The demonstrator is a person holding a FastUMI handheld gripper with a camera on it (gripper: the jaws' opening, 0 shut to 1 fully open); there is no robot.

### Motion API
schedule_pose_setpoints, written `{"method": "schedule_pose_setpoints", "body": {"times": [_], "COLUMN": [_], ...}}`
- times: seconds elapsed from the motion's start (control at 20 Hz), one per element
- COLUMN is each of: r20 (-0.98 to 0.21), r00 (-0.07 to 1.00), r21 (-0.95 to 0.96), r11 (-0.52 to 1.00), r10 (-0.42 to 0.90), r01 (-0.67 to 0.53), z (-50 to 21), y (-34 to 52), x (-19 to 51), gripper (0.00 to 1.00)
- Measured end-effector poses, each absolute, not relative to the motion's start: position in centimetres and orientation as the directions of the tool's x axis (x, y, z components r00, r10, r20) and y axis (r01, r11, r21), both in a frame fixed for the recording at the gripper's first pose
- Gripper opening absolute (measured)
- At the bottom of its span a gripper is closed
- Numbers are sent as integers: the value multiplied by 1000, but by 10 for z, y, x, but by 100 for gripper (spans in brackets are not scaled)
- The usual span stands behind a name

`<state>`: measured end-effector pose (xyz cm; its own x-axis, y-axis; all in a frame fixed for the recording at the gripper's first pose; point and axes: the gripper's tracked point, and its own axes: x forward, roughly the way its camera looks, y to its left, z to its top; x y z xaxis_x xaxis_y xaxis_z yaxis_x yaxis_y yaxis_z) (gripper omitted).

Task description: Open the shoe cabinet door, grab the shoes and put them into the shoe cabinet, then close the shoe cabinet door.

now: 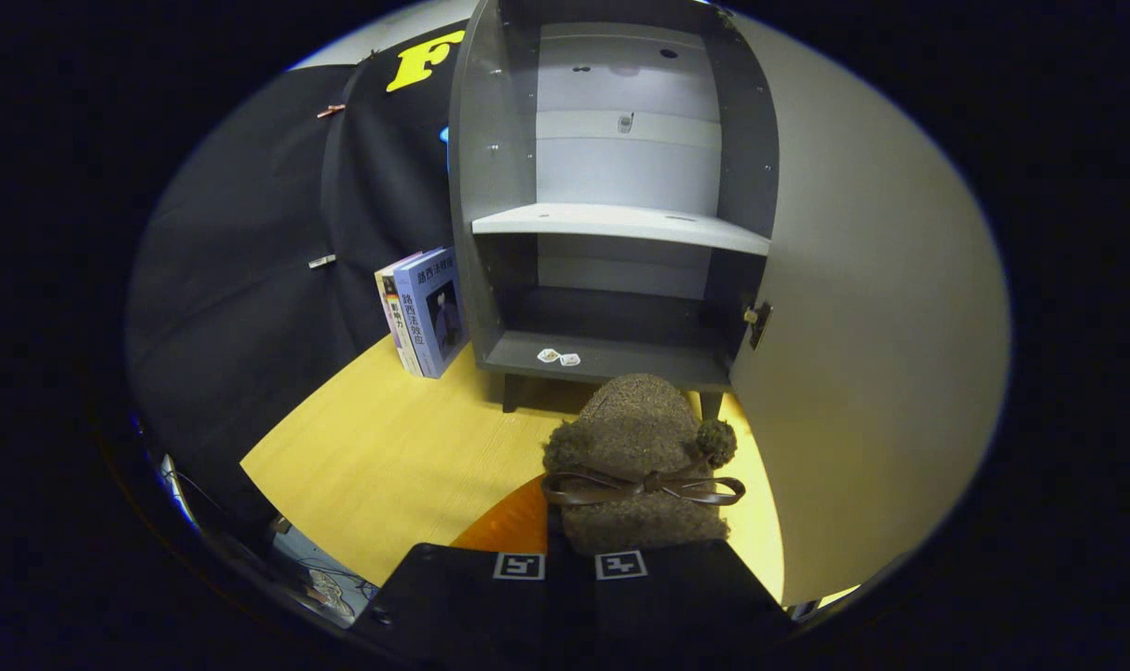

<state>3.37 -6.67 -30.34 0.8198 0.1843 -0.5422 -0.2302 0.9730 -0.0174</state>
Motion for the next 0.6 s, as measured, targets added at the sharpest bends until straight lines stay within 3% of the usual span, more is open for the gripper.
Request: {"method": "schedule_pose_setpoints", "body": {"times": [0.6], "r20": [-451], "r00": [865], "r21": [3], "r11": [969], "r10": [220], "r01": [-245], "z": [-197], "y": [-55], "x": [78], "gripper": [5]}}
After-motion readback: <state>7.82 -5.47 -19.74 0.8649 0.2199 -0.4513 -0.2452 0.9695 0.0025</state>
